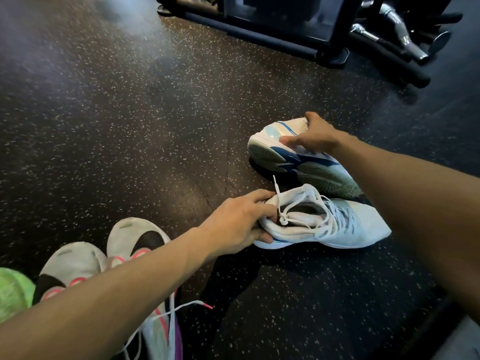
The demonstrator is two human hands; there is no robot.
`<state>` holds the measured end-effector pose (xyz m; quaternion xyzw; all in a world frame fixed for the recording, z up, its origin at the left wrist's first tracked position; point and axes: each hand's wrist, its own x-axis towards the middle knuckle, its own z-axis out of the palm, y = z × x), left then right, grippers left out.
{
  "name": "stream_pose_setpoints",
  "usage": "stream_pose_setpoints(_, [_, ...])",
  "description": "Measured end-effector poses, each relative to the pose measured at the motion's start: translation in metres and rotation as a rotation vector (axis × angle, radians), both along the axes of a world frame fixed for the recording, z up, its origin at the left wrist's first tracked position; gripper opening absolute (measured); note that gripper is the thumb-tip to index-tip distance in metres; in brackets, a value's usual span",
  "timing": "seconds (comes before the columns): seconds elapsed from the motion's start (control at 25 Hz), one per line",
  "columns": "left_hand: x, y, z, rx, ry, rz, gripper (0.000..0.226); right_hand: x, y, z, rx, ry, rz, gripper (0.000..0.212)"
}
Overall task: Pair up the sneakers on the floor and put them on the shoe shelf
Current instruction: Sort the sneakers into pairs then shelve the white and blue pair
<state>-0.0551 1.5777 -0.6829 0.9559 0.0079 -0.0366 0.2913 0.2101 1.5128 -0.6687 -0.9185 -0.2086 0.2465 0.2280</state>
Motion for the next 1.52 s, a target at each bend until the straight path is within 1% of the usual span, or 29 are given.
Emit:
stream_pose_setpoints(0.08, [0.000, -0.002, 0.001, 0.057, 0.025, -0.021, 0.031, 0.002, 0.001, 0.000, 0.021, -0.015, 0.023, 0.117])
stream_pose_setpoints(0.2, [0.000, -0.006, 0.006, 0.168, 0.108, -0.054, 0.030, -0.002, 0.003, 0.009, -0.032, -0.027, 0.062, 0.105])
stream_pose_setpoints(0.4, [-0.004, -0.018, 0.024, 0.326, 0.175, -0.088, 0.031, -0.023, 0.006, 0.026, -0.111, -0.093, 0.120, 0.113])
stream_pose_setpoints(0.48, [-0.014, -0.026, 0.030, 0.356, 0.203, -0.100, 0.033, -0.035, 0.005, 0.028, -0.116, -0.145, 0.150, 0.100])
stream_pose_setpoints(0.68, [-0.051, -0.044, 0.039, 0.380, 0.273, -0.103, 0.042, -0.069, -0.004, 0.042, -0.124, -0.311, 0.287, 0.054])
stream_pose_setpoints(0.84, [-0.078, -0.052, 0.042, 0.330, 0.340, -0.047, 0.044, -0.082, -0.032, 0.040, -0.212, -0.541, 0.398, 0.036])
stream_pose_setpoints(0.96, [-0.100, -0.059, 0.045, 0.387, 0.351, 0.013, 0.048, -0.084, -0.055, 0.040, -0.314, -0.649, 0.444, 0.030])
stream_pose_setpoints(1.08, [-0.113, -0.070, 0.048, 0.502, 0.349, 0.033, 0.057, -0.087, -0.073, 0.039, -0.533, -0.860, 0.550, 0.035])
stream_pose_setpoints(1.16, [-0.117, -0.080, 0.049, 0.543, 0.370, 0.062, 0.062, -0.089, -0.085, 0.037, -0.613, -0.934, 0.580, 0.038])
stream_pose_setpoints(1.32, [-0.122, -0.103, 0.048, 0.536, 0.443, 0.148, 0.062, -0.098, -0.094, 0.038, -0.733, -0.932, 0.604, 0.033])
stream_pose_setpoints(1.4, [-0.123, -0.110, 0.047, 0.520, 0.473, 0.181, 0.060, -0.108, -0.085, 0.039, -0.766, -0.870, 0.585, 0.032])
stream_pose_setpoints(1.52, [-0.119, -0.116, 0.050, 0.510, 0.482, 0.220, 0.056, -0.121, -0.072, 0.032, -0.662, -0.707, 0.482, 0.039])
